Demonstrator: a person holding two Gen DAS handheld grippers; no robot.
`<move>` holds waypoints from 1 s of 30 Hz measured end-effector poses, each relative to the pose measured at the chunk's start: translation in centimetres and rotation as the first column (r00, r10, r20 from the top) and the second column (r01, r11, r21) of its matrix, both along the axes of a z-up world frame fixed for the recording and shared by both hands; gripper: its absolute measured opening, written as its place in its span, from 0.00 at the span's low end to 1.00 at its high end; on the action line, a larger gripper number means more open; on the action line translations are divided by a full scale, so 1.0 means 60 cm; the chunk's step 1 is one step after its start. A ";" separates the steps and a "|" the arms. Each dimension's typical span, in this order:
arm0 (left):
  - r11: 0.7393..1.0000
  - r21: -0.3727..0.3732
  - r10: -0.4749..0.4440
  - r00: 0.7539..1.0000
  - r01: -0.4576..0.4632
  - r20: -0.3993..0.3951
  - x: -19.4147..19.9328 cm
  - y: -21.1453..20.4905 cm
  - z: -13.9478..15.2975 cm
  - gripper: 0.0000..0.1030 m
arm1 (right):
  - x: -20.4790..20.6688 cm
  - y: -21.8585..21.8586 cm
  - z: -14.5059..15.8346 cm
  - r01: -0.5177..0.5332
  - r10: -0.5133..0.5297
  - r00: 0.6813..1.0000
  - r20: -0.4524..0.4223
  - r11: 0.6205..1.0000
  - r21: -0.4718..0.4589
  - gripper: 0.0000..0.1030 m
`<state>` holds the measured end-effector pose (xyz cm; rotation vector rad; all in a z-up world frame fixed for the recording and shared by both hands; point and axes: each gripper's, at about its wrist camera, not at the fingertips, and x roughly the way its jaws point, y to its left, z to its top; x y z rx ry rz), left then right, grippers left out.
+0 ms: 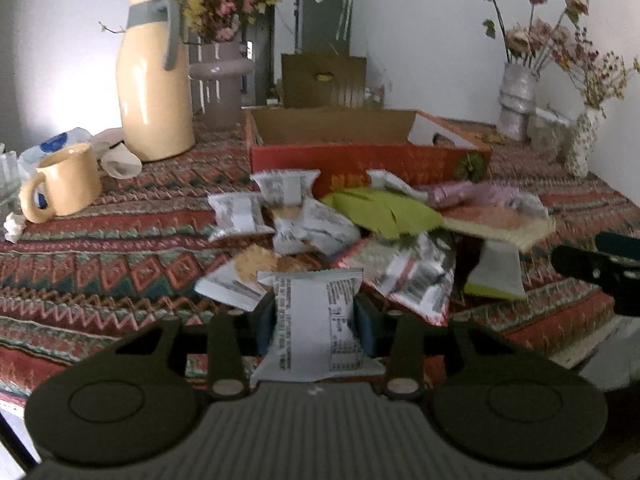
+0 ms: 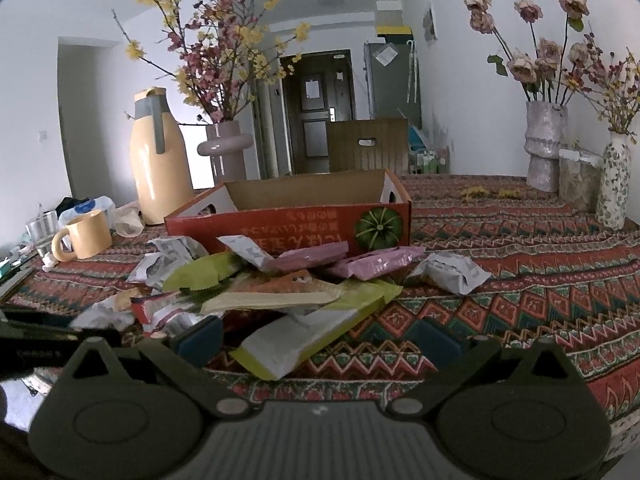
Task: Organize snacks
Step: 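Grasp a white snack packet with the left gripper, then grasp the striped wafer pack with the right gripper while the left holds its packet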
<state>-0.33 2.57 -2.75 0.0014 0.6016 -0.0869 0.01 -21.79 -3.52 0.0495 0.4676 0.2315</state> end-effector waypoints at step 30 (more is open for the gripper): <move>0.998 -0.035 0.045 0.996 -0.043 0.073 0.027 0.008 0.036 0.40 | 0.121 0.037 0.073 -0.134 0.127 0.979 -0.157 0.990 -0.034 0.92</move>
